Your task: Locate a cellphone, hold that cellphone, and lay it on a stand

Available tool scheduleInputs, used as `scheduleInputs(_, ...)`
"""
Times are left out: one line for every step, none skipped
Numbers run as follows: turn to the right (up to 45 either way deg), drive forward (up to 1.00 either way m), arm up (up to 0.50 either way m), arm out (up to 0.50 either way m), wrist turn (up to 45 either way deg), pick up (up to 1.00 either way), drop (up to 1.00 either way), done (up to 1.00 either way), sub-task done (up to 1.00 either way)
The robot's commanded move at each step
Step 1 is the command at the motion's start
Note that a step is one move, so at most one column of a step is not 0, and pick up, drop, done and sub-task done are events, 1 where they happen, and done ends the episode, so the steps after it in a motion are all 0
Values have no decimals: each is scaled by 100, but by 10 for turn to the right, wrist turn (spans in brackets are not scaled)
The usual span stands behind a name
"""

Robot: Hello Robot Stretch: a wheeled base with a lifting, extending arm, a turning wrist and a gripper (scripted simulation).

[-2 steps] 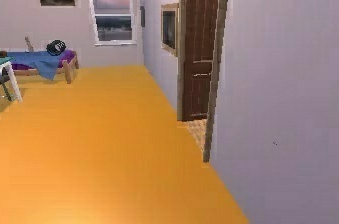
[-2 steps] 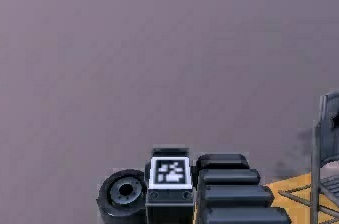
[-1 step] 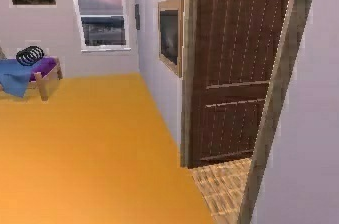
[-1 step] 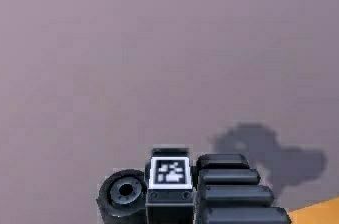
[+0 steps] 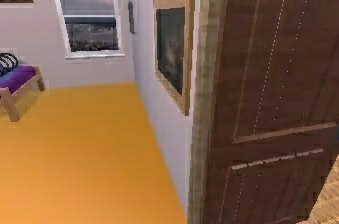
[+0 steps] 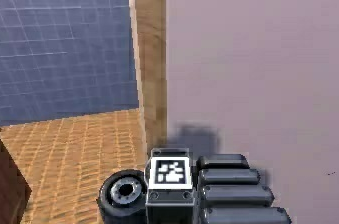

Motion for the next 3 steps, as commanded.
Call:
scheduleInputs(390, 0, 0, 0, 0, 0, 0, 0, 0)
scheduleInputs(0, 85, 0, 0, 0, 0, 0, 0, 0)
scheduleInputs(450, 0, 0, 0, 0, 0, 0, 0, 0)
